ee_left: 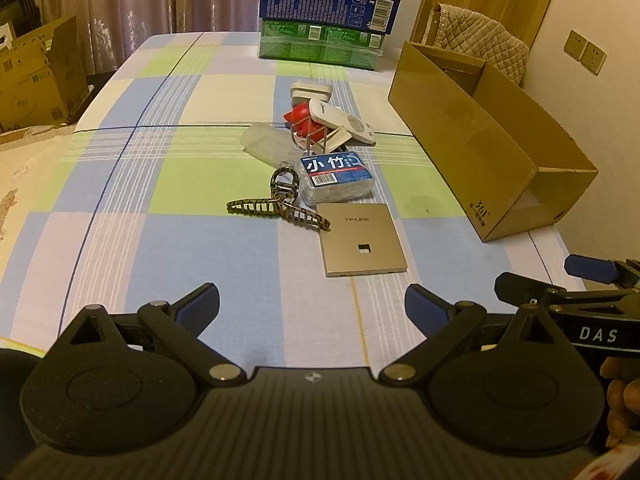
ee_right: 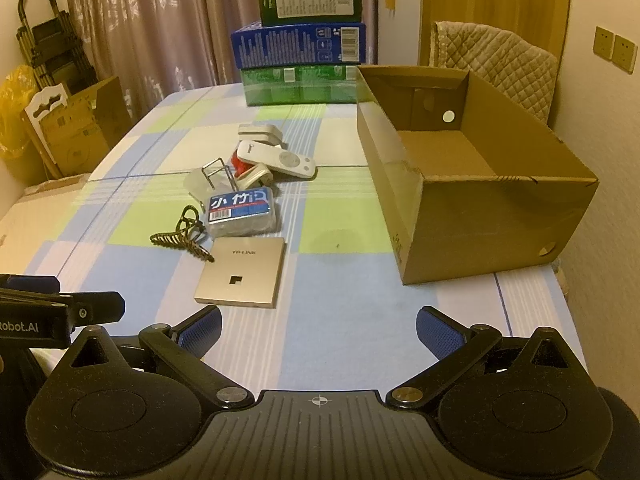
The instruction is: Organize rigid objects
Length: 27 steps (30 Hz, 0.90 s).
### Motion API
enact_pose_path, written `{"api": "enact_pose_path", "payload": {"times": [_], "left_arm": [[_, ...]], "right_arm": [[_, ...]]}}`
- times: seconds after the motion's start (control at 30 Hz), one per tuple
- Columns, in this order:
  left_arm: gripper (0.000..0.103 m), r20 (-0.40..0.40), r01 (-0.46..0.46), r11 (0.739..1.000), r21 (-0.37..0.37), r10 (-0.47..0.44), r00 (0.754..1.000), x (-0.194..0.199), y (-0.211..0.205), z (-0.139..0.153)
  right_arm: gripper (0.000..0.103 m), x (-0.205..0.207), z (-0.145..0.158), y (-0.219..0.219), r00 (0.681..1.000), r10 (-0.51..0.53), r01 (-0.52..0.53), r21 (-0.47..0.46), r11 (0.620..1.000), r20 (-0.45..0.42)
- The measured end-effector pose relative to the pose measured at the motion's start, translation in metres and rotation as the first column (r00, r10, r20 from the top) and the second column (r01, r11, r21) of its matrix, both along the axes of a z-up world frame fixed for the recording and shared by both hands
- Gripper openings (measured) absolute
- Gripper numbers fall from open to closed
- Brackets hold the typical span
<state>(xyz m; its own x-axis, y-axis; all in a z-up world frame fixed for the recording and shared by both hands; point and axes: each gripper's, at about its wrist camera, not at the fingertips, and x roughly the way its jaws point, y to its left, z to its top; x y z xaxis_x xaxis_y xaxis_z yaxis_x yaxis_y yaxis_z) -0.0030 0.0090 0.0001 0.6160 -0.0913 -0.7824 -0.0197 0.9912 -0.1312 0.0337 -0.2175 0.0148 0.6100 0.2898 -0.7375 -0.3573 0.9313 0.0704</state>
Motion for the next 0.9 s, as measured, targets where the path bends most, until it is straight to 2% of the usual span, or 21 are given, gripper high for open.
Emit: {"api": "enact_pose_path", "payload": {"times": [0.23, 0.5, 0.7, 0.9], "left_arm": [[0.097, 0.002, -0.008, 1.0, 0.001, 0.008, 1.0, 0.001, 0.005, -0.003], [0.097, 0.008, -0.025, 0.999, -0.028, 0.025, 1.0, 0.018, 0.033, -0.001], [0.097, 0.01, -0.048, 0.994, -0.101, 0.05, 0.999, 0.041, 0.07, -0.002], [0.097, 0.035, -0.046, 0.997, -0.068, 0.048, 0.998, 0.066, 0.089, -0.003]], "right_arm": [[0.101, 0.002, -0.002, 0.005, 1.0, 0.006, -0.006, -0.007, 1.0, -0.007], [0.101, 0.009, -0.009, 0.017, 0.999, 0.04, -0.039, 0.005, 0.999, -0.024], [0.101, 0.018, -0.018, 0.044, 0.998, 0.063, -0.062, 0.048, 0.997, -0.023], [0.101, 0.033, -0.04, 0.078, 0.996, 0.077, -0.074, 0.048, 0.996, -0.044]]}}
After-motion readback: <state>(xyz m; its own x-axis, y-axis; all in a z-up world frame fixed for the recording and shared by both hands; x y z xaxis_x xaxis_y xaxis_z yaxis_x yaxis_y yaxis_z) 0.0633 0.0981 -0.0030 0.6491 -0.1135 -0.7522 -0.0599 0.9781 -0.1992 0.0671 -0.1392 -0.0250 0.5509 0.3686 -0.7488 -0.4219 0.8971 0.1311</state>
